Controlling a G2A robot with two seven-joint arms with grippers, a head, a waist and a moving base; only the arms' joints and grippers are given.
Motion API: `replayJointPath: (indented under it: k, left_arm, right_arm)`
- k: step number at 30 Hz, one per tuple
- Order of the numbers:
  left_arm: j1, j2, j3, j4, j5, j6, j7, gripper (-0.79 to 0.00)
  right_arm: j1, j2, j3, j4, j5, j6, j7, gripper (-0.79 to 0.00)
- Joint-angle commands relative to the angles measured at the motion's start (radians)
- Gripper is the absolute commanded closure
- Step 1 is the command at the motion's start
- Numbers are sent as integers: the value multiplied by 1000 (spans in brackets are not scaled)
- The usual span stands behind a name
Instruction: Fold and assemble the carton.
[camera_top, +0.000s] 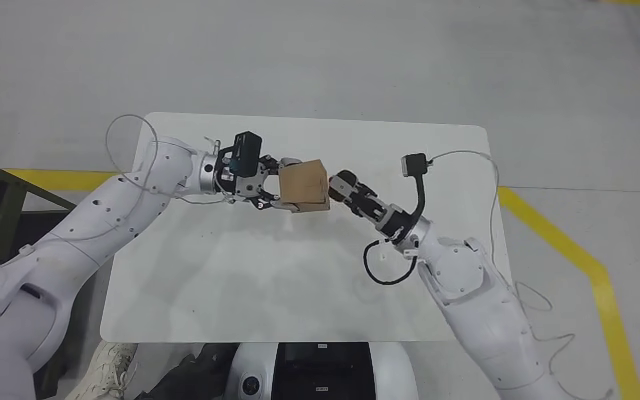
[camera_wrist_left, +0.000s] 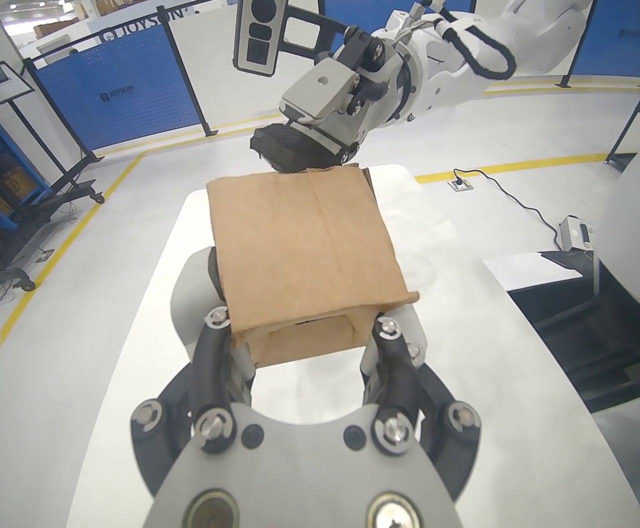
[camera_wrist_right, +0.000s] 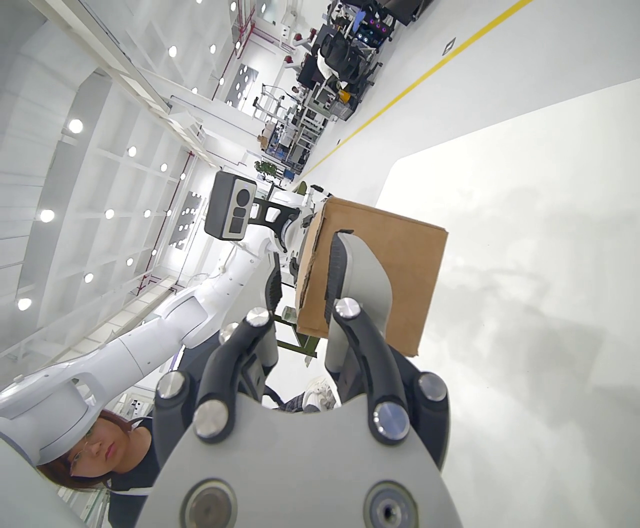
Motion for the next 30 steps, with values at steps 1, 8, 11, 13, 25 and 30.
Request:
replayJointPath:
  k: [1, 8, 11, 13, 25, 30]
  left_arm:
    - [-1, -1, 1, 1, 0, 0, -3, -292]
    - [-4, -4, 2, 6, -7, 0, -14, -292]
    - [-4, -6, 4, 8, -13, 0, -19, -292]
    - [-4, -8, 5, 10, -17, 0, -22, -296]
    - [-9, -22, 12, 75, -32, 0, -71, -477]
    - [-13, -42, 44, 127, -47, 0, -128, -468]
  right_arm:
    - [-2, 0, -2, -3, 4, -4, 7, -179]
    - [5, -3, -24, 2, 14, -15, 23, -175]
    - [18, -7, -40, 15, 18, -12, 28, -175]
    - [27, -9, -48, 27, 21, -10, 30, -179]
    - [-9, 0, 19, 26, 31, -30, -8, -209]
    - [-31, 5, 44, 17, 39, -37, -8, -206]
